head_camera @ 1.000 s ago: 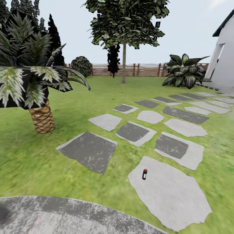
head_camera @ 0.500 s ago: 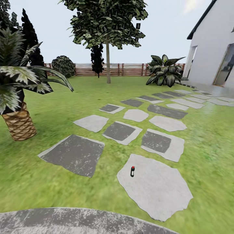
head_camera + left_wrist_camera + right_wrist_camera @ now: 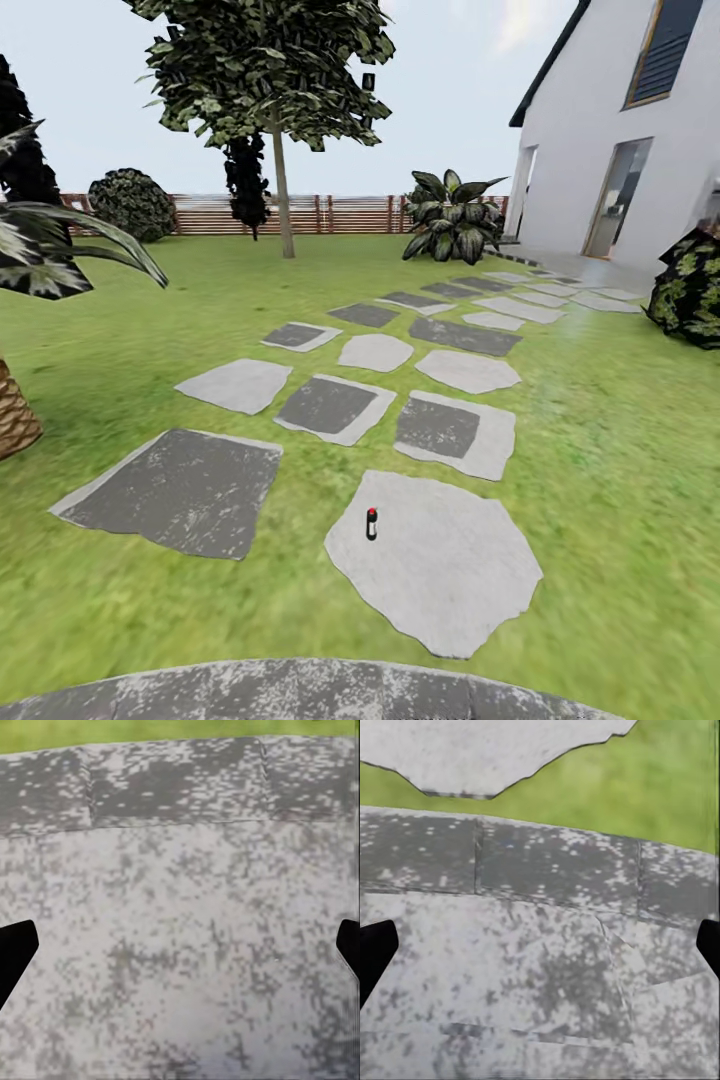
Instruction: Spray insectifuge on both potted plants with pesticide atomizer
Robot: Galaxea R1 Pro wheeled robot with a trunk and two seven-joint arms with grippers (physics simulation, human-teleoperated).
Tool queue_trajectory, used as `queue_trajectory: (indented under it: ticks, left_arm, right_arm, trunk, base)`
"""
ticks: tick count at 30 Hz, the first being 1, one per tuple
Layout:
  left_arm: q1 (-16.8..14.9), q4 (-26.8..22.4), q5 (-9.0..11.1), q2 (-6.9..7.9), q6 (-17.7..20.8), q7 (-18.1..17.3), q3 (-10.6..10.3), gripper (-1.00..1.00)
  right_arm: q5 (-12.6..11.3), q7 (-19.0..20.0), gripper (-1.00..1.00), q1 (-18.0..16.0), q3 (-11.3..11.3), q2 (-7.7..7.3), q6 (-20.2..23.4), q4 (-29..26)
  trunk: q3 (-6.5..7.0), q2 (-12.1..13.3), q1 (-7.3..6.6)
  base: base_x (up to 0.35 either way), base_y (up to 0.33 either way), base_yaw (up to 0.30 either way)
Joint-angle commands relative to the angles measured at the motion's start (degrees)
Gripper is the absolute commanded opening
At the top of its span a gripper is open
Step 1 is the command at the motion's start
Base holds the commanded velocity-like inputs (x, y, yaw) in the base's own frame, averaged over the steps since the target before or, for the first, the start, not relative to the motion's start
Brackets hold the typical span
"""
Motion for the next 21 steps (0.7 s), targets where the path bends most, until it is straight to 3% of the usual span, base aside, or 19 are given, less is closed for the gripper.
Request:
queue_trajectory:
  ticks: [1, 21]
  left_arm:
    - [-0.01, 0.02, -0.04, 0.01, -0.17, 0.03, 0.00, 1.00]
    - [-0.01, 0.02, -0.08, 0.01, -0.20, 0.03, 0.00, 1.00]
  right_arm:
    - [-0.08, 0.02, 1.00, -0.04, -0.08, 0.01, -0.19, 0.03]
    - [-0.21, -0.17, 1.00, -0.04, -0.38, 0.01, -0.19, -0.18]
  trunk:
    - [-0.05, -0.02, -0.01]
    - [-0.05, -0.02, -0.01]
  base:
    - [0.000, 0.000, -0.299]
    - [0.000, 0.000, -0.299]
